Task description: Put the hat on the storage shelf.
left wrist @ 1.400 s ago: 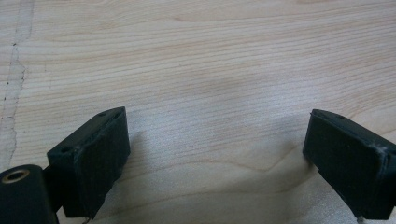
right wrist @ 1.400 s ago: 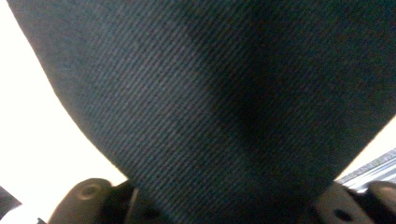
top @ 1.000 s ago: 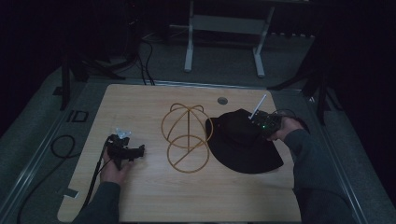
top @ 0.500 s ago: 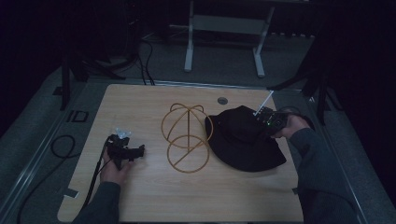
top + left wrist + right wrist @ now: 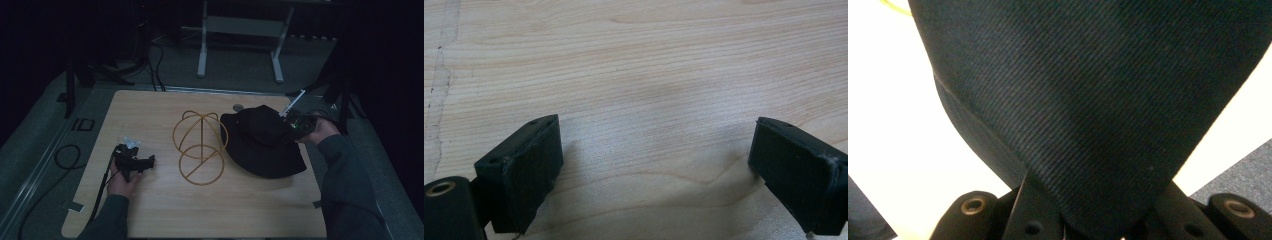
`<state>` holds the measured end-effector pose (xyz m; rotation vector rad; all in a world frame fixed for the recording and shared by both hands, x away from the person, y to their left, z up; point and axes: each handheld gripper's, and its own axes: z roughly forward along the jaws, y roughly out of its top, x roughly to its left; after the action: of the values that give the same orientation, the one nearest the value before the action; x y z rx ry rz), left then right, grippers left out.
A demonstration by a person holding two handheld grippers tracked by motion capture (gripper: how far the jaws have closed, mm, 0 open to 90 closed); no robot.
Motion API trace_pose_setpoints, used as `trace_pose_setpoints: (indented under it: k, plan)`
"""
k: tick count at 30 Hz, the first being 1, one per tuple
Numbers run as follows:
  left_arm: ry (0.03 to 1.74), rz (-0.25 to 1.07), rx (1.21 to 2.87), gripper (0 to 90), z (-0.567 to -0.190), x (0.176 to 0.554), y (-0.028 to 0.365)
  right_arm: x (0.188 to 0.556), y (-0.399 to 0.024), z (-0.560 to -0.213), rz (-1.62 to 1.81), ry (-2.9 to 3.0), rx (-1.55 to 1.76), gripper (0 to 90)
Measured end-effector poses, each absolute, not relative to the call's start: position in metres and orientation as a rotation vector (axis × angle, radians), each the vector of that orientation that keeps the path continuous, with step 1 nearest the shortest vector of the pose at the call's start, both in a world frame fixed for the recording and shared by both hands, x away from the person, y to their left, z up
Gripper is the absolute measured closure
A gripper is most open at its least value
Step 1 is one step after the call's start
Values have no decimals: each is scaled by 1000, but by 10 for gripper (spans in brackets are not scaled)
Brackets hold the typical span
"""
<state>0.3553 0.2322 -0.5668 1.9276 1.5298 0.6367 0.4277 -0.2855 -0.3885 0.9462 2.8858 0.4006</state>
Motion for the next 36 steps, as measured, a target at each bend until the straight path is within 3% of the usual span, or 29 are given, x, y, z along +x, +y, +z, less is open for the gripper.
trace_pose_setpoints:
  k: [36]
  plan:
    - [1528, 637, 1931, 75, -567, 355, 232, 417, -296, -350, 530, 2843, 854, 848]
